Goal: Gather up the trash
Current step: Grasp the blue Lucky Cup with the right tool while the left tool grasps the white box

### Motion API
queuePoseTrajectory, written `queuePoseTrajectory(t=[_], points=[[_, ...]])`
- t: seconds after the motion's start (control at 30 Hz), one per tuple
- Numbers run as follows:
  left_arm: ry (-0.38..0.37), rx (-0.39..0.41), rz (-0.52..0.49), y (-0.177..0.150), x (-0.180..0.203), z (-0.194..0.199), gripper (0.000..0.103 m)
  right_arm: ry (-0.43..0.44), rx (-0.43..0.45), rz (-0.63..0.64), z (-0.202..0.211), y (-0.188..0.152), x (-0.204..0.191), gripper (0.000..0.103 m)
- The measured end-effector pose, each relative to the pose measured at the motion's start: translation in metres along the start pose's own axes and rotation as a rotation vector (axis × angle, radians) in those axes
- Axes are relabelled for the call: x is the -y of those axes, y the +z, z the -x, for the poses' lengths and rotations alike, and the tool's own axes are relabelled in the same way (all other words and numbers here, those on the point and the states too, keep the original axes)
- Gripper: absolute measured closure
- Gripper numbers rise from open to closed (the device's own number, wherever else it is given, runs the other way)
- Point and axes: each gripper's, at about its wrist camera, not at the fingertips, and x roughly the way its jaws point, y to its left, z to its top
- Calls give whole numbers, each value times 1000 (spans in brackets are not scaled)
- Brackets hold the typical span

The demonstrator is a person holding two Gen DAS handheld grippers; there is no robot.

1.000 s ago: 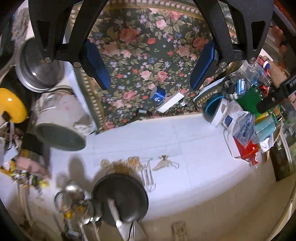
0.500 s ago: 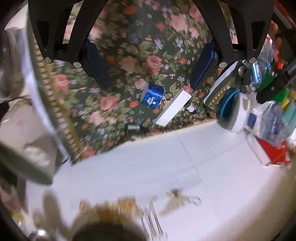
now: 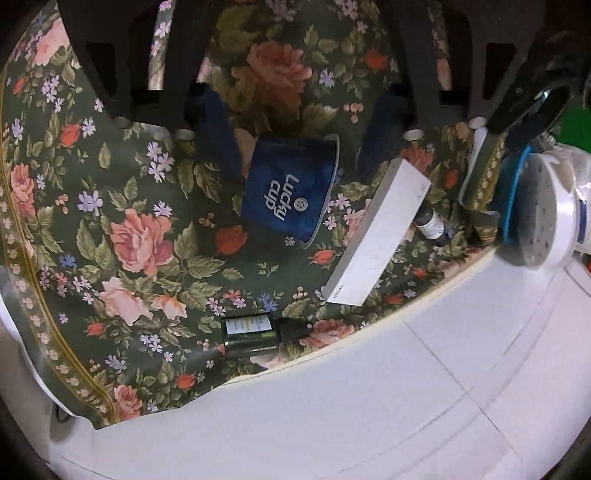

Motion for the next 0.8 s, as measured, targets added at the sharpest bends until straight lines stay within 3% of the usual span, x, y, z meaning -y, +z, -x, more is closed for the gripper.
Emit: queuePoseTrajectory(t=[0.03,0.37,0.67,0.73,0.8], points=[[-9,-11,3,2,-1,-8,17,-6,3,3,-1,0,0,59],[27,-57,-58,17,14,-77,26,-52,53,13,14,-5,16,61],[79,-13,-225,9,46,-92,40,-72,77,1,33,-12,37,61],[79,8,-251,5,54,-91,52,-76,83,-2,37,-13,39,61],[85,14,-258,3,62,-91,53,-78,87,-2,41,-15,42,61]])
